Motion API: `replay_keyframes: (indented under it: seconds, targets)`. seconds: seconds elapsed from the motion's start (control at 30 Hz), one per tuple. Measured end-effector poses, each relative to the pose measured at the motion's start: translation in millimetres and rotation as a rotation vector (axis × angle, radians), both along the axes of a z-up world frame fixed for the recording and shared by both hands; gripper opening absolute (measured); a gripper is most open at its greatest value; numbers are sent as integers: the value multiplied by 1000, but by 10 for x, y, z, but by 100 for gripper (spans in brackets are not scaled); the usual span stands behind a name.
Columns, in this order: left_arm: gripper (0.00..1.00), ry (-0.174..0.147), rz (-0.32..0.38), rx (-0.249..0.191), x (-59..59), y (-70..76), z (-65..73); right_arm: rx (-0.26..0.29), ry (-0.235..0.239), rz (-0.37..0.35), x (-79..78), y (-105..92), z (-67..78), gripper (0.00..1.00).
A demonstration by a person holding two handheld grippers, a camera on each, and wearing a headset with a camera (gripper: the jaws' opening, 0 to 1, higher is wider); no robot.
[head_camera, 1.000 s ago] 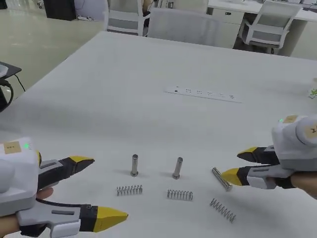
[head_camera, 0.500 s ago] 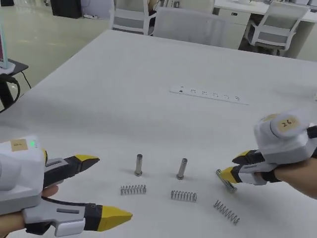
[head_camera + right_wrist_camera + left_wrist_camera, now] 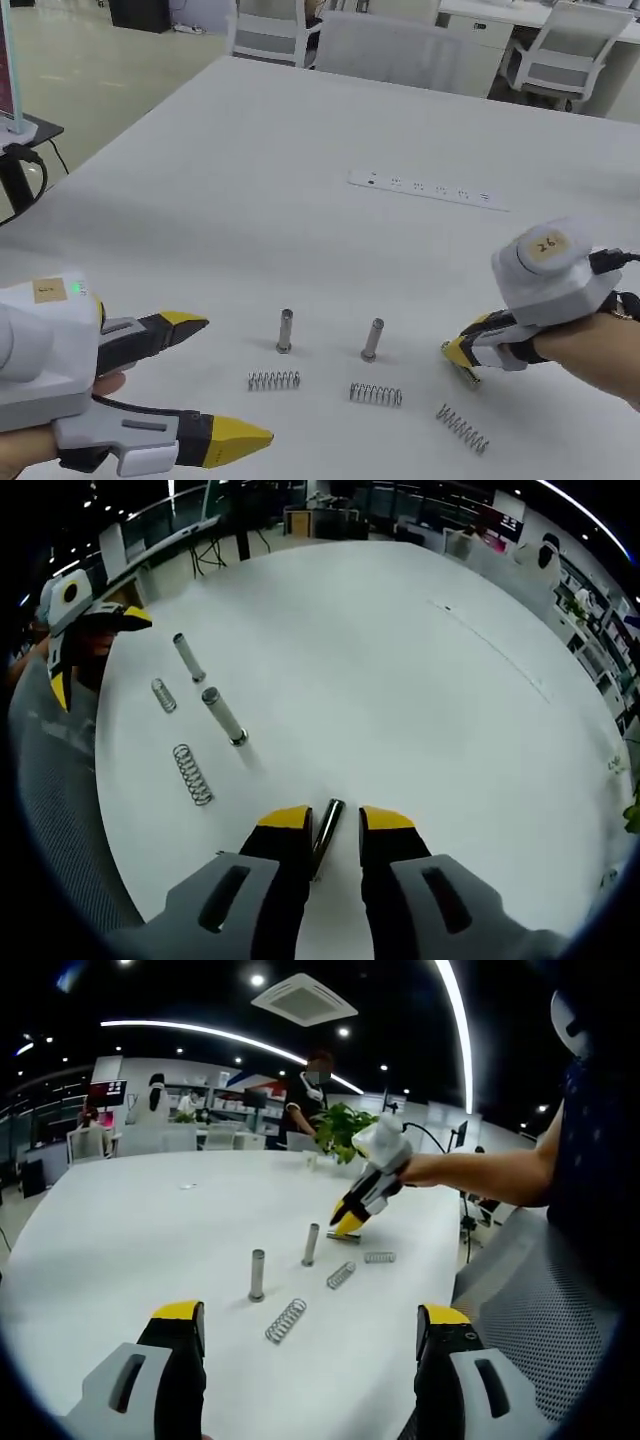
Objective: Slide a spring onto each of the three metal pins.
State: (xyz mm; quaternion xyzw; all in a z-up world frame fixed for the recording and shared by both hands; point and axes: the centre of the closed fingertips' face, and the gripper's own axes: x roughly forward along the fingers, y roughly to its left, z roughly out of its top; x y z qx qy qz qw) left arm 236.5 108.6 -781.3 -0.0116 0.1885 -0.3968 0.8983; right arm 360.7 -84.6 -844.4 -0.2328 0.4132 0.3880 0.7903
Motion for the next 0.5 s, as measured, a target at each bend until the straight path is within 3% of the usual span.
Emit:
replay_keyframes:
  seconds: [0.5]
  targets:
    - [83, -4, -6, -4, -5, -11, 6, -55, 46, -34, 35, 22, -98, 8]
